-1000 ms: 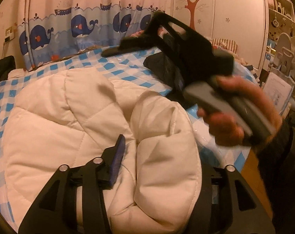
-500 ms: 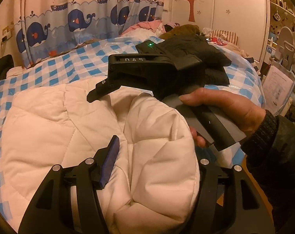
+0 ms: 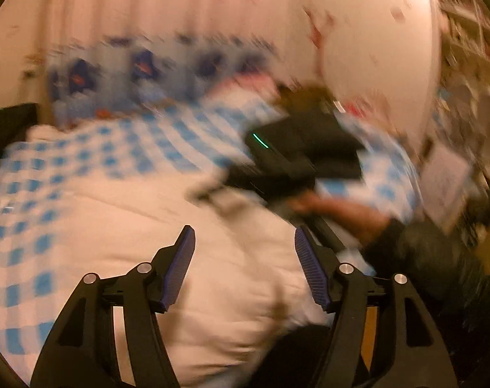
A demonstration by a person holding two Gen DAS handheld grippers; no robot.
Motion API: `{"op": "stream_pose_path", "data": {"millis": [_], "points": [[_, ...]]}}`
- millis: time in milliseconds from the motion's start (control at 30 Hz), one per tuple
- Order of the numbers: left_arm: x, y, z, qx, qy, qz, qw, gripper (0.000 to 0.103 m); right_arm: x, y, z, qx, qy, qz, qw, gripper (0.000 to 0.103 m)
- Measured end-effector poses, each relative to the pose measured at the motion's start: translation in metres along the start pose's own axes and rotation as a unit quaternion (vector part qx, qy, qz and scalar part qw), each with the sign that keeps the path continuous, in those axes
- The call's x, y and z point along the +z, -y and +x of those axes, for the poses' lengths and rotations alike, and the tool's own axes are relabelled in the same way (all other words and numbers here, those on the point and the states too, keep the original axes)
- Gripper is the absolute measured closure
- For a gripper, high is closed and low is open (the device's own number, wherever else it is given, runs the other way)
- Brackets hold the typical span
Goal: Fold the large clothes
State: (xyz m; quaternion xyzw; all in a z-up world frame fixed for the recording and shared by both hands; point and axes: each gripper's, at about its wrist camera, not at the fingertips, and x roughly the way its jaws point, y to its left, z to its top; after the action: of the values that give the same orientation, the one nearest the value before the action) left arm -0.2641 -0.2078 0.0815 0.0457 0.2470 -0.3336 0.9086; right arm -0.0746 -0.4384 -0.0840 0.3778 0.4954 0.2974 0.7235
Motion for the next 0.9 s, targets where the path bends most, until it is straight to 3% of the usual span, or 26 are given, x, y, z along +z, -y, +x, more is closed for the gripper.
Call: {"op": "stream_pose_path", "data": {"millis": [67, 100, 167, 267, 367, 433, 467, 500, 533, 567, 667, 733, 800, 867, 900], "points": [[0.008, -0.039, -0.011, 0.042, 0.033, -0.039, 0.9978, 0.029, 0.001, -0.013, -0.005, -0.031, 0.014, -0.037, 0.999, 0.007], [0.009, -0.051, -0.006, 0.05, 0.027, -0.052, 0.997, 0.028, 0.002, -0.017, -0.007, -0.039, 0.018, -0.047, 0.998, 0.007], [0.004, -0.076, 0.027, 0.046, -0.012, -0.069, 0.9964, 0.028, 0.006, -0.023, -0.007, -0.063, 0.021, -0.066, 0.996, 0.007], [-0.016, -0.078, 0.084, 0.033, -0.089, -0.065, 0.9934, 0.028, 0.01, -0.022, -0.002, -0.098, 0.006, -0.077, 0.992, 0.007], [-0.022, -0.06, 0.102, 0.053, -0.101, -0.027, 0.9931, 0.021, 0.013, -0.015, -0.016, -0.131, 0.006, -0.066, 0.989, 0.007], [-0.022, -0.05, 0.111, 0.072, -0.11, -0.013, 0.9912, 0.015, 0.013, -0.017, -0.048, -0.217, 0.073, -0.045, 0.972, 0.007], [-0.022, -0.048, 0.116, 0.079, -0.116, -0.009, 0.9901, 0.014, 0.012, -0.02, -0.062, -0.221, 0.095, -0.039, 0.97, 0.007], [-0.023, -0.046, 0.119, 0.082, -0.118, -0.007, 0.9897, 0.014, 0.009, -0.031, -0.078, -0.168, 0.129, -0.041, 0.976, 0.007], [-0.023, -0.045, 0.122, 0.084, -0.116, -0.008, 0.9897, 0.013, 0.006, -0.04, -0.083, -0.126, 0.142, -0.048, 0.981, 0.007], [-0.023, -0.044, 0.125, 0.085, -0.114, -0.009, 0.9897, 0.012, 0.003, -0.052, -0.081, -0.055, 0.143, -0.056, 0.987, 0.007], [-0.023, -0.039, 0.131, 0.087, -0.11, -0.011, 0.9901, 0.011, 0.0, -0.05, -0.028, 0.119, 0.058, -0.002, 0.991, 0.007], [-0.022, -0.04, 0.129, 0.084, -0.11, -0.013, 0.9902, 0.011, -0.001, -0.037, 0.002, 0.113, 0.049, 0.01, 0.992, 0.007], [-0.017, -0.047, 0.12, 0.065, -0.117, -0.024, 0.9907, 0.011, 0.002, -0.013, 0.019, 0.119, 0.075, 0.014, 0.99, 0.009], [-0.005, -0.059, 0.095, 0.041, -0.101, -0.054, 0.9926, 0.011, 0.003, 0.008, 0.021, 0.077, 0.097, 0.025, 0.992, 0.031], [-0.002, -0.063, 0.088, 0.052, -0.087, -0.055, 0.9933, 0.011, 0.003, 0.018, 0.023, 0.062, 0.1, 0.035, 0.992, 0.046]]}}
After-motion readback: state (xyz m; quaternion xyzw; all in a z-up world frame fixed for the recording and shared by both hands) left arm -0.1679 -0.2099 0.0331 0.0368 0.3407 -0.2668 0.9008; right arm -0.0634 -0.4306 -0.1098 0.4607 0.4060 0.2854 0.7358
